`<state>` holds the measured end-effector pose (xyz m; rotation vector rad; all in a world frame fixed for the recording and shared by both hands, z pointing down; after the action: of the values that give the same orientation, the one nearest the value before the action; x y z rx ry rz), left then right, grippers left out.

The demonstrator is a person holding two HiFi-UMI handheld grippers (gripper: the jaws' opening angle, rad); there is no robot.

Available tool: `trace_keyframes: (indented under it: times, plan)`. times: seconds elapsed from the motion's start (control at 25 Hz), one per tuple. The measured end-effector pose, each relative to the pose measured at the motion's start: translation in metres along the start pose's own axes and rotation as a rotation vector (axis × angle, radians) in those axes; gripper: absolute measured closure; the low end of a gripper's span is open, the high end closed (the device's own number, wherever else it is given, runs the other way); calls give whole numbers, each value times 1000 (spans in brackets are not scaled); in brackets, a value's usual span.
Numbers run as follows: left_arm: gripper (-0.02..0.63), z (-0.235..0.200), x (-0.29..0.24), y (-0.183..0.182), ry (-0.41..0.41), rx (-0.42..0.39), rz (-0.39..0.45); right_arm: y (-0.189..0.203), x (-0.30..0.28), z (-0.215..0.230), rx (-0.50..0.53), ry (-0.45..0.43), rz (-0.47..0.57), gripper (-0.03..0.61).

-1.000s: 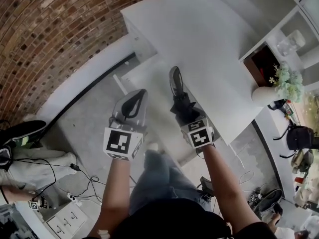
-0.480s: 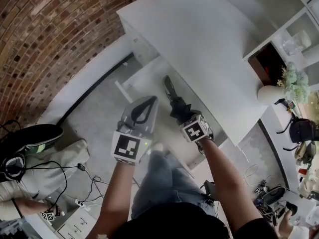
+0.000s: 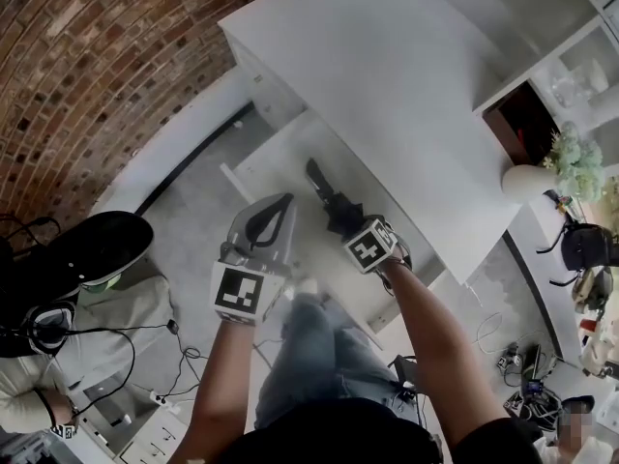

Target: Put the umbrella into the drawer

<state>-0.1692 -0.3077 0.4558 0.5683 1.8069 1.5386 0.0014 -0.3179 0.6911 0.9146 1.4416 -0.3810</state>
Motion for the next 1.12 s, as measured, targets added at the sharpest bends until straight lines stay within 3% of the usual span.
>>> trace_keyframes:
  times: [0.4, 0.64, 1.12]
  plan:
    - [614, 0, -4, 3, 10, 3, 1, 9, -16, 0, 33, 48, -86, 311]
    - [614, 9, -6, 0, 24, -9, -23, 9, -8, 3, 29, 97, -34, 307]
    - [614, 33, -6, -31, 24, -54, 25, 8, 46, 15, -98, 124, 26, 299]
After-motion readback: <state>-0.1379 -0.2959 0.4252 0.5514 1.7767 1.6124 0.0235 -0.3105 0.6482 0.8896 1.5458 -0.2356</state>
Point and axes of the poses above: the fingertips, and each gripper's own axes: x backward along the fingers, z to its right, y out of its underside, the point moved 6 cm from there along x, backward along the fingers, and after that the axes turned 13 degrees about y, right-handed, at the moved point
